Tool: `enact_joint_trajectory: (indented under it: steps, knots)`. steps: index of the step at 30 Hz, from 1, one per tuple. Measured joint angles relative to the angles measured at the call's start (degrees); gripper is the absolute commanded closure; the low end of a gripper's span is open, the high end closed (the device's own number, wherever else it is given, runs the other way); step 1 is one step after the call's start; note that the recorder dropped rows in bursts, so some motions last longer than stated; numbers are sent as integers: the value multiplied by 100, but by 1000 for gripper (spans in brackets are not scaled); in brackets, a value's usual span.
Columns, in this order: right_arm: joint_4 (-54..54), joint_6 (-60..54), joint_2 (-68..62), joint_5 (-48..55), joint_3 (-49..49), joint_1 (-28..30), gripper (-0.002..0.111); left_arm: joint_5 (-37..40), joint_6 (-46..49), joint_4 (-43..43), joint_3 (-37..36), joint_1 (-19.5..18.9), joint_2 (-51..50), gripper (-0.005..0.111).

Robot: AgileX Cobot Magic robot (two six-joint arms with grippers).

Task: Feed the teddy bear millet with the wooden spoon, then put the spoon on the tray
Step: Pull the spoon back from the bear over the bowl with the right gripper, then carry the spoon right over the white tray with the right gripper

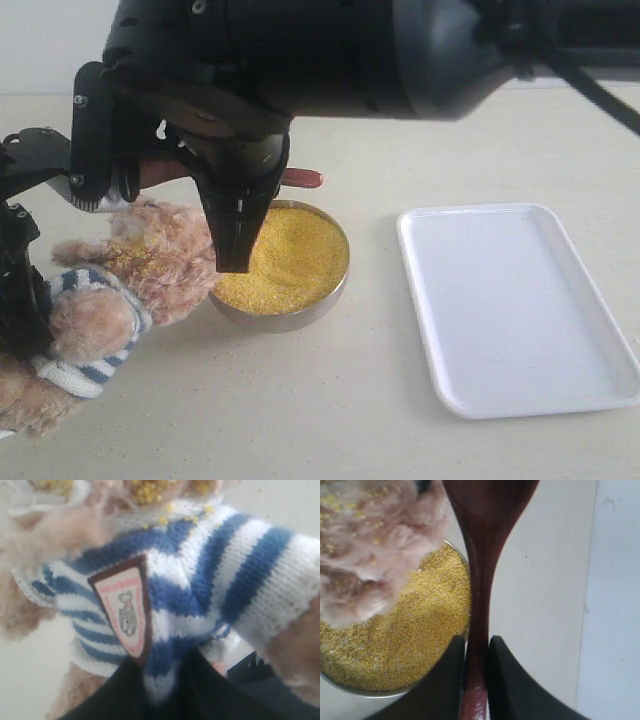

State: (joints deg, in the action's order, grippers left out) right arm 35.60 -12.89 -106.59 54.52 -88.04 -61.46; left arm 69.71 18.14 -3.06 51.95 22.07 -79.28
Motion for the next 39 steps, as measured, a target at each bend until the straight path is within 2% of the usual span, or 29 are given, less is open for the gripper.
enact_joint_trajectory:
  steps: [13,20,30,39]
  knots:
    - [-630,-16,0,397,-281,476,109,-54,-478,274,0,0,0,103]
    - [-664,-16,0,556,-281,480,109,-319,-694,306,0,0,35,103]
    - [-1079,-16,0,768,-294,513,109,-392,-1343,793,0,0,54,103]
    - [-1896,-16,0,1049,-294,1071,109,-651,-1814,817,0,0,54,103]
